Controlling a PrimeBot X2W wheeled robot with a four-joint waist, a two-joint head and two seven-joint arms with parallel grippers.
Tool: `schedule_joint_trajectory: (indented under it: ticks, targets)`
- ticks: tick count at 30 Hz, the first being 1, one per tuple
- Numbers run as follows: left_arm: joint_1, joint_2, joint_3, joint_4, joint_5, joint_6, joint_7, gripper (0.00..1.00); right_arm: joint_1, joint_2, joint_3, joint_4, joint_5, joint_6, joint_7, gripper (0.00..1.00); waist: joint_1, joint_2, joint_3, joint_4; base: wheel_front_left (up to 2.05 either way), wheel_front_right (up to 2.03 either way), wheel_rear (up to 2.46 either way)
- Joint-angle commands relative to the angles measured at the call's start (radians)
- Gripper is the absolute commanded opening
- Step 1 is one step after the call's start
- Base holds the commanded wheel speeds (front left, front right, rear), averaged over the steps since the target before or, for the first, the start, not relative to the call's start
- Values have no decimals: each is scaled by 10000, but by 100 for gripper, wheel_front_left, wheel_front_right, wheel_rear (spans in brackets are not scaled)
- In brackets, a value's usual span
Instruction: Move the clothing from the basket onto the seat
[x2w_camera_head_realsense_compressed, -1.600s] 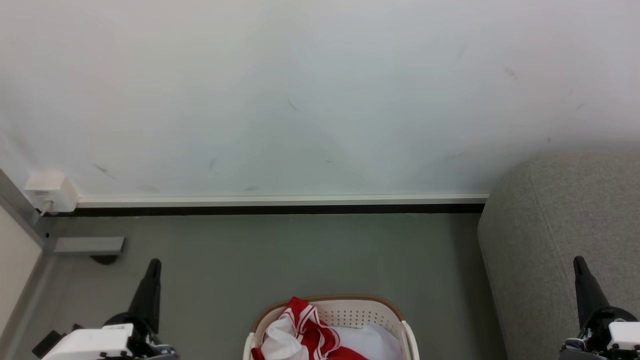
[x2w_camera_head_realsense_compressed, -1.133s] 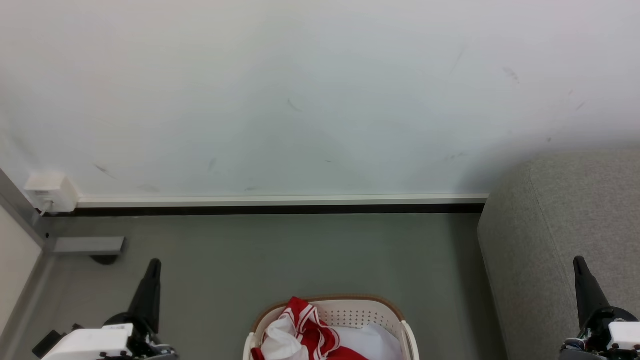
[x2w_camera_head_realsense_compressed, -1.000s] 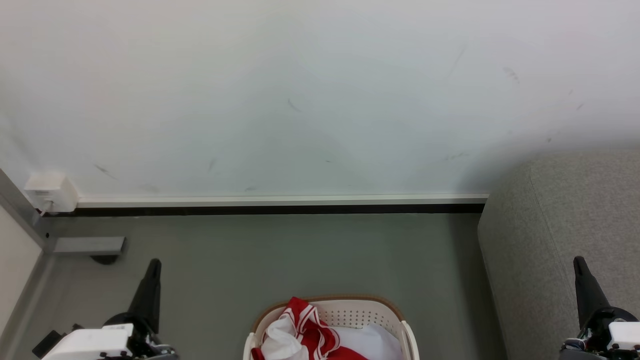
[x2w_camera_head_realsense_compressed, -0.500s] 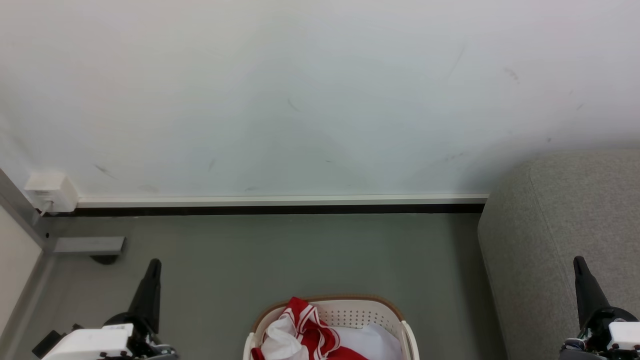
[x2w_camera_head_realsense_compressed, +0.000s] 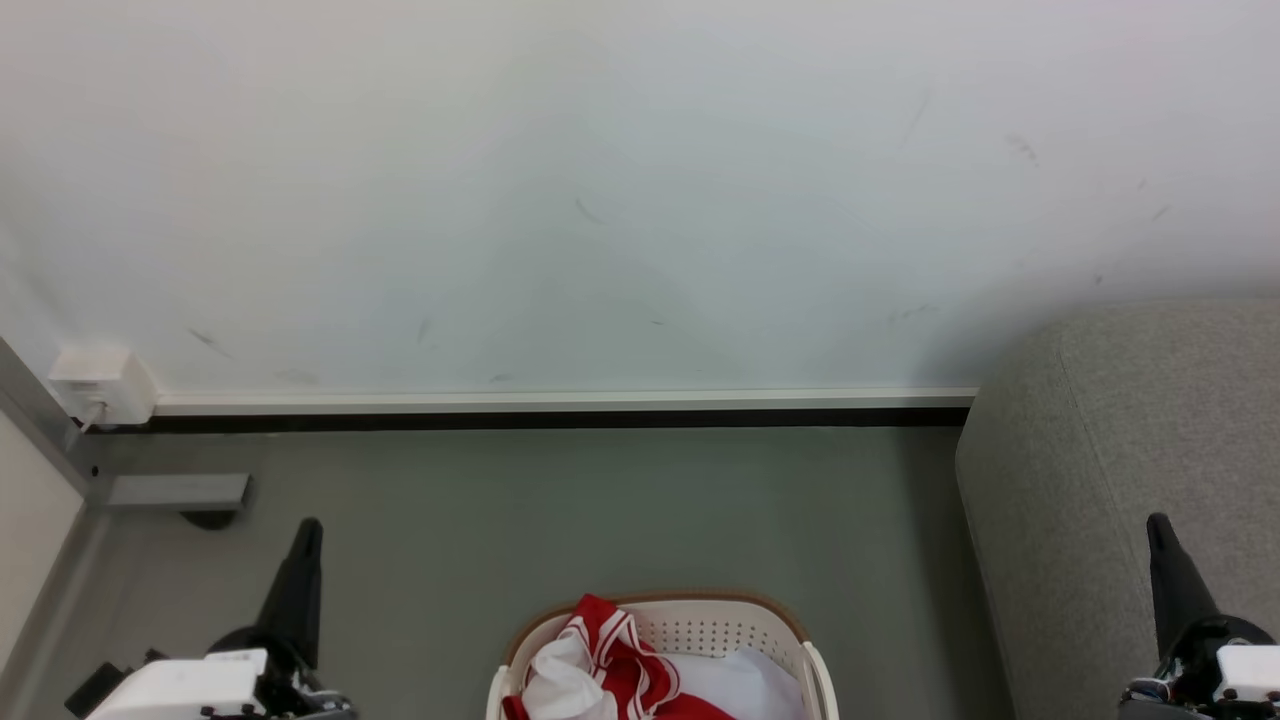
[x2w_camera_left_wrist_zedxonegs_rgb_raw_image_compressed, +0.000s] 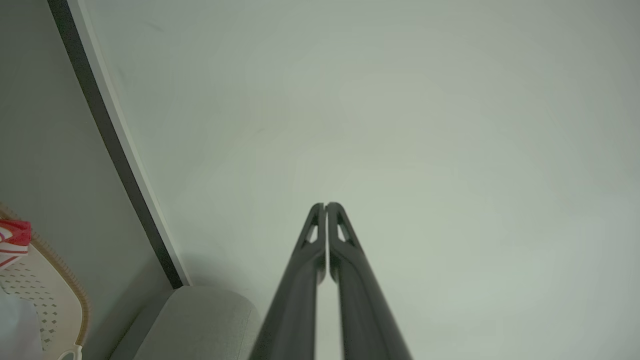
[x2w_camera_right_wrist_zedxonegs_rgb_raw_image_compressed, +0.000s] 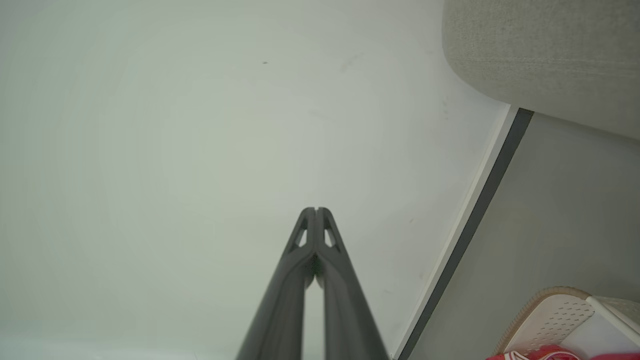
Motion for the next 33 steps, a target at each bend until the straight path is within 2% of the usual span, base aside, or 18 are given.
schedule_joint_trajectory:
  ticks: [1, 7, 16, 23, 33]
  targets:
    - [4, -2, -5, 17, 2, -1, -7, 100, 4, 5, 5, 14, -4, 0, -3, 100, 0, 0, 0, 0, 0, 0, 0]
    - [75, -26, -191, 245, 114, -23, -249, 100, 131, 136, -9, 188, -420, -1, -67, 100, 0, 0, 6, -1, 0, 0, 0]
    - [19, -19, -229, 440, 1228, -67, -641, 100, 220, 410, -344, 146, -2492, -2, -179, 100, 0, 0, 11, -17, 0, 0, 0]
    - [21, -12, -360, 432, 2793, 73, -1001, 100, 324, 644, -537, -83, -4719, -3, -282, 100, 0, 0, 7, -29, 0, 0, 0]
    - [67, -4, -663, 334, 4834, 250, -1364, 100, 387, 725, -626, -234, -7211, -5, -388, 100, 0, 0, -3, -68, 0, 0, 0]
